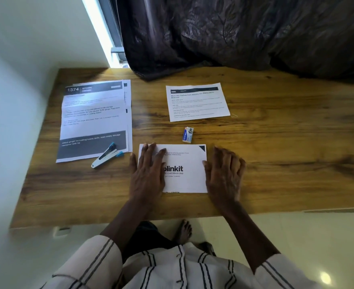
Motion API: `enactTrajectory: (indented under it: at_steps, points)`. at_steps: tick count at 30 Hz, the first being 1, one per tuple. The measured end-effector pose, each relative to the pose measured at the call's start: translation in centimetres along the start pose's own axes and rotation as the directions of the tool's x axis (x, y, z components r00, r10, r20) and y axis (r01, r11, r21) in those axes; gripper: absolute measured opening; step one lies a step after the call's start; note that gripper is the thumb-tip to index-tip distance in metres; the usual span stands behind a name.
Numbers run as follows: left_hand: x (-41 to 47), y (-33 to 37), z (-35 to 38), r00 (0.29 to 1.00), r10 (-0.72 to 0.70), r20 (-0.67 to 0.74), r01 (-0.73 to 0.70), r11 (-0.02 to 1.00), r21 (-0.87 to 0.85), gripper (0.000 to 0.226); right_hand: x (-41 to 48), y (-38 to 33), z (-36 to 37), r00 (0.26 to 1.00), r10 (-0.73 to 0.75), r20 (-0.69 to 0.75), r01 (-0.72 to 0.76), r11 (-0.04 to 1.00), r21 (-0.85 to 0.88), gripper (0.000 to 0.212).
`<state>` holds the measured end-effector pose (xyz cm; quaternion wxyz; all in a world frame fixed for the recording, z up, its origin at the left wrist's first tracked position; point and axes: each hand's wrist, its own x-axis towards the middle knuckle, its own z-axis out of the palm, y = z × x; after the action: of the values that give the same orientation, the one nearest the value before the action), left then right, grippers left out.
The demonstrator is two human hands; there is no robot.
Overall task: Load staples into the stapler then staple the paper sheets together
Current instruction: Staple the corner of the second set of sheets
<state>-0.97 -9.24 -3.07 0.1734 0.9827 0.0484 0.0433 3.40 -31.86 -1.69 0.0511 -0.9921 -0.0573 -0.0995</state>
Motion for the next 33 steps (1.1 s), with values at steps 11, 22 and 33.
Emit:
enactTrajectory:
  at_steps: [11, 22, 33]
  points:
    - [1.6, 0.4, -2.9, 0.997, -0.032, 0.067, 0.029, 0.998, 0.056, 0.054, 3.3, -5.1, -0.9, 0.967, -0.083, 0.241, 0.032, 0.978, 0.208, 0.074]
    - [7.6, -1.4, -7.1, 0.947, -0.106, 0.302, 0.067, 0.989, 0.135, 0.054, 4.7, -3.6, -0.7, 0.957, -0.163, 0.239, 0.127, 0.979, 0.161, 0.068]
    - [5.9, -2.2, -10.5, 0.960, 0.073, 0.271, 0.021, 0.944, -0.330, 0.013, 2.9, -6.6, -2.4, 0.962, -0.255, -0.098, 0.273, 0.896, 0.349, 0.053]
